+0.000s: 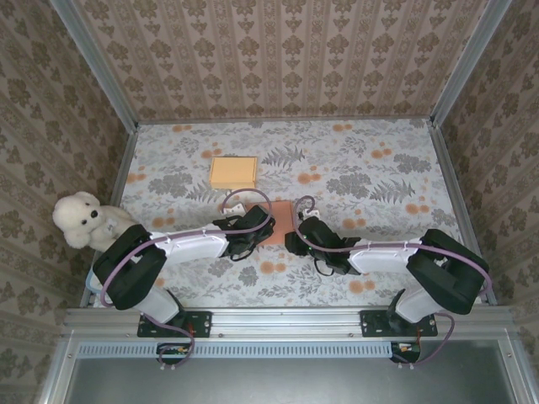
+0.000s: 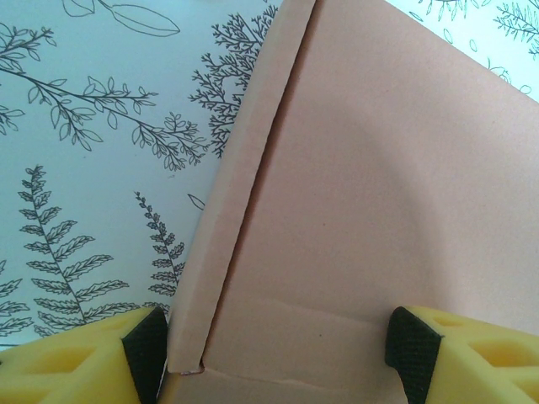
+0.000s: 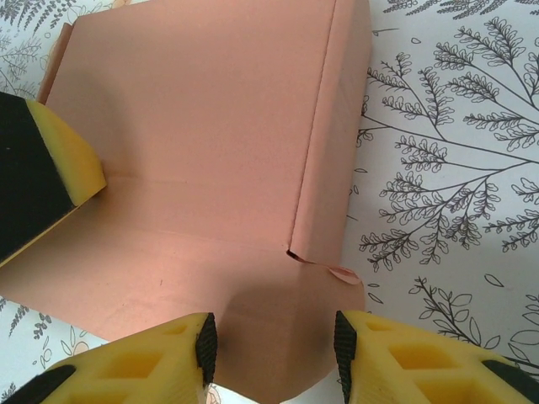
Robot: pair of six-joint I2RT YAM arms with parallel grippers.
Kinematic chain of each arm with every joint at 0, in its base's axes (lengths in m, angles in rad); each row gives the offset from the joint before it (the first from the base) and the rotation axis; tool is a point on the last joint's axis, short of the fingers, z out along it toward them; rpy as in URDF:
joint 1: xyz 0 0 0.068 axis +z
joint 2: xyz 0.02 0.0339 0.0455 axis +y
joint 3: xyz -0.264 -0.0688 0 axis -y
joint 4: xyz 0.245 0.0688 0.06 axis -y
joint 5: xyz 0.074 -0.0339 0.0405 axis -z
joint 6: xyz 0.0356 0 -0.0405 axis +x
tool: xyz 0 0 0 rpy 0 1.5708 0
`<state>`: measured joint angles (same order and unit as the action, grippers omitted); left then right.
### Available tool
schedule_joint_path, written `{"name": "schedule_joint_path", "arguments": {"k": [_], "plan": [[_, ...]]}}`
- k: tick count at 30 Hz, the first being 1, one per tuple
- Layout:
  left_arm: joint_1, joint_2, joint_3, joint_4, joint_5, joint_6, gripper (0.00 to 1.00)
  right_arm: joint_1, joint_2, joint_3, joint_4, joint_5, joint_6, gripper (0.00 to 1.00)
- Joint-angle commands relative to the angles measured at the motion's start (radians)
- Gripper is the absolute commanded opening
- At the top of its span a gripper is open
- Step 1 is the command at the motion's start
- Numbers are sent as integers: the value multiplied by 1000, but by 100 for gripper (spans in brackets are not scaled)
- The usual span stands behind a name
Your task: Fold the paper box
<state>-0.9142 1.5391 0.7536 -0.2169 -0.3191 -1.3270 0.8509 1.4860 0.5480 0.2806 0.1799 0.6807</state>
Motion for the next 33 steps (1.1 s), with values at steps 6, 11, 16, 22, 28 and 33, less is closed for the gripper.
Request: {"name": "schedule_joint_path", "arguments": {"k": [6, 11, 16, 22, 28, 33], "plan": [[21, 89, -57, -199, 21, 34, 73, -12, 48, 7, 59, -69, 18, 41], [21, 90, -59, -197, 21, 34, 73, -12, 40, 0, 71, -73, 31, 38], [21, 90, -57, -199, 20, 34, 73, -12, 37, -8, 64, -74, 31, 36], [23, 91, -56, -200, 20, 35, 73, -12, 28, -14, 70, -98, 39, 36], [22, 91, -53, -205, 19, 35, 73, -13, 16, -17, 66, -106, 40, 36], [23, 91, -50, -210, 18, 35, 73, -12, 12, -25, 73, -117, 49, 36]]}}
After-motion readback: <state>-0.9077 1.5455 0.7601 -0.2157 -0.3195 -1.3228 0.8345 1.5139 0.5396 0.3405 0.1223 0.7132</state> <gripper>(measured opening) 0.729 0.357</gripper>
